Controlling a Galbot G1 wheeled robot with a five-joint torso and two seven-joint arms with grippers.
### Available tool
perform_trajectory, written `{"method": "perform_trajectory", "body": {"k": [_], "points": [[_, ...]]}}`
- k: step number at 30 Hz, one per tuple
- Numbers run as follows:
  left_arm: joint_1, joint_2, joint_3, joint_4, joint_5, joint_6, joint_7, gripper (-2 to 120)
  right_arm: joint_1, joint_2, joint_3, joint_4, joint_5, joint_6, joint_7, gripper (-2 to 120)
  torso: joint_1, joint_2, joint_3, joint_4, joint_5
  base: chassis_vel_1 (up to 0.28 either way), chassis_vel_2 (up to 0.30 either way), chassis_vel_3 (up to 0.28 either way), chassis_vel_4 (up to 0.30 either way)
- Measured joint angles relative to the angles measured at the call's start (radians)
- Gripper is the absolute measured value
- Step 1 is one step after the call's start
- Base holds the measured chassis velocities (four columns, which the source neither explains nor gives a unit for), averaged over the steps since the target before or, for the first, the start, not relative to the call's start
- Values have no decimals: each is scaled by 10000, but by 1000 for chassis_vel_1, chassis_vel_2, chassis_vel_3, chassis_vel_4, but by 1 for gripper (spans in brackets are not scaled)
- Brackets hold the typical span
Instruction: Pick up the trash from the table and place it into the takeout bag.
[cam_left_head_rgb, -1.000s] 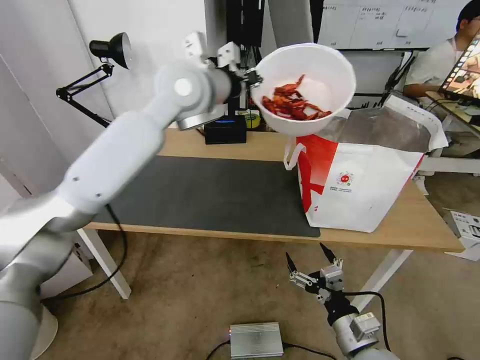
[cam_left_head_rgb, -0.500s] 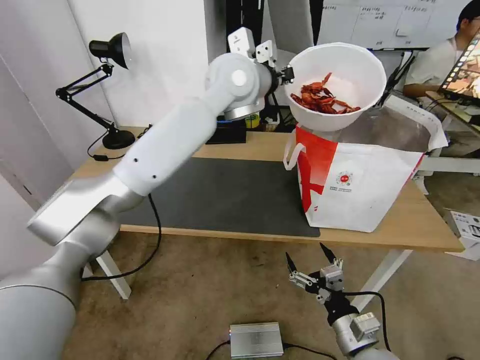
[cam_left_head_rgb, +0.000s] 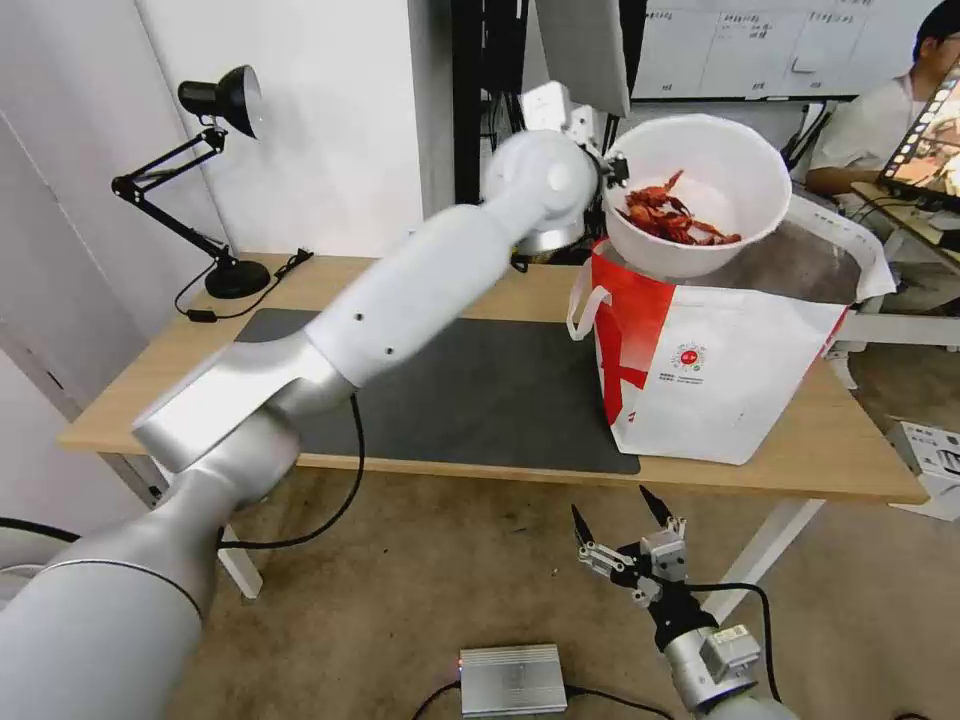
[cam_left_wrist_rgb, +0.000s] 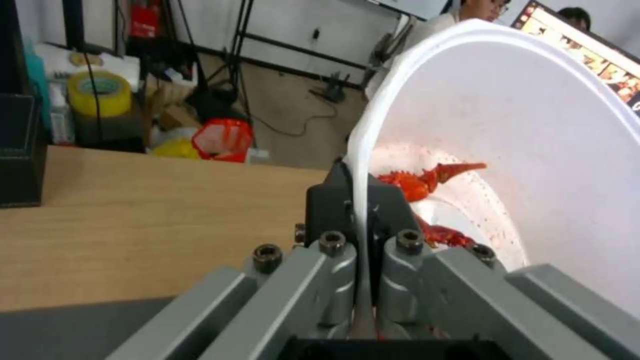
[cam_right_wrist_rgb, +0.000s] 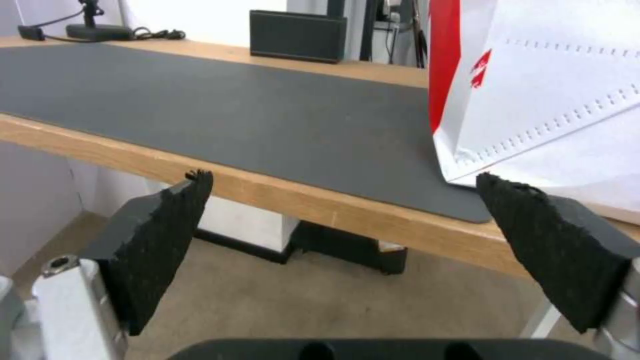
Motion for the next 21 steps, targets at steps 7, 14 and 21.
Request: {"method": "perform_trajectory", "body": {"k": [7,14,21], "points": [[120,-84,294,-10,533,-340,86,0,0,0,0,0,0,0,0,100,0,0,0,2,-1,0,0,0,0],[296,114,630,-401,773,-562,345,0,0,0,0,0,0,0,0,100,-1,0,0,1,-2,0,0,0,0],[471,261,893,-774,775,-612,378,0,0,-1,0,0,0,0,0,100,-1,0,0,2,-2,0,0,0,0]]}}
